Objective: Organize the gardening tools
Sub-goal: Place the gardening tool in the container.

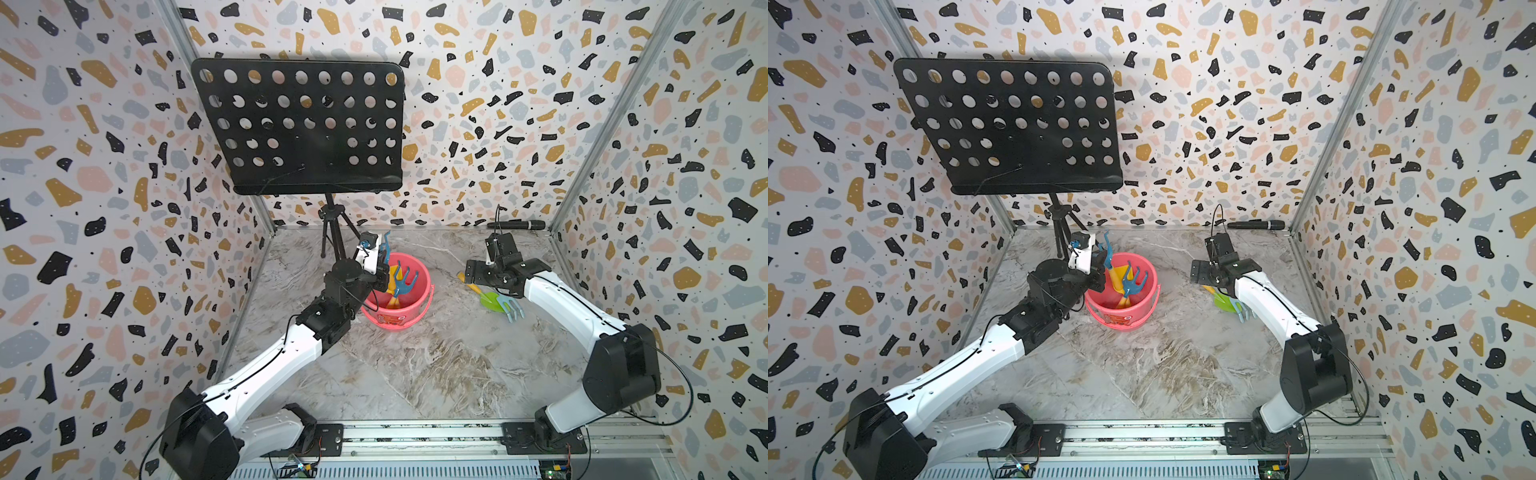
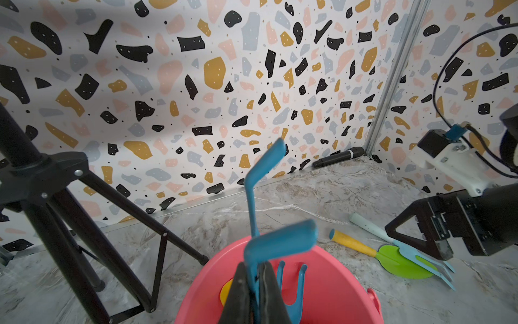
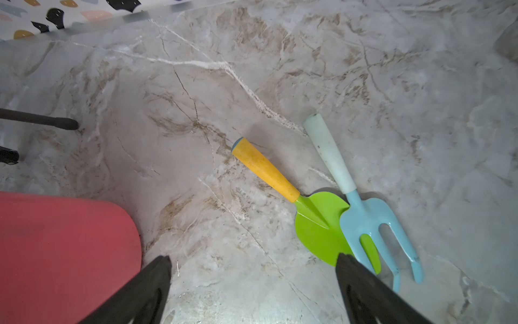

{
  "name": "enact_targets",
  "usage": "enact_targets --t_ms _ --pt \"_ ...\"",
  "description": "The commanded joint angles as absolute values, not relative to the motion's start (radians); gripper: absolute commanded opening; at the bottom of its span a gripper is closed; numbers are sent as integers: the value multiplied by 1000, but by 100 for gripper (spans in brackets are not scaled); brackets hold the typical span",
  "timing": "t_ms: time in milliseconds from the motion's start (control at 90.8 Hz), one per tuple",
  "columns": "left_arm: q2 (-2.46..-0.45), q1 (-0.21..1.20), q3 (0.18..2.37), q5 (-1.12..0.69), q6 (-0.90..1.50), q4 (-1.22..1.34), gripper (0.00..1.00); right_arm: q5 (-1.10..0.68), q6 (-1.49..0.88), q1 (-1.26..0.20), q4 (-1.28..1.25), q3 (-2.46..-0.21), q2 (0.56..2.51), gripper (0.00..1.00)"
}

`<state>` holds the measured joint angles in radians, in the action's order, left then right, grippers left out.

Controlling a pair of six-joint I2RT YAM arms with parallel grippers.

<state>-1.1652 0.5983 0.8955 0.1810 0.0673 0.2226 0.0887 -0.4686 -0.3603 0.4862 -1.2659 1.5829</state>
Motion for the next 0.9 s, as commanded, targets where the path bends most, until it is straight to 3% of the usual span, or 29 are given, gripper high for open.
enact_targets --t_ms 0,518,892 --pt "-1157 592 878 169 76 302 0 30 -448 -345 499 -1314 1608 97" --pt "-1212 563 847 116 116 326 0 -6 -404 -307 486 -1370 1751 95" --pt "-1245 560 839 87 132 322 0 -52 -397 -265 510 -1468 1870 86"
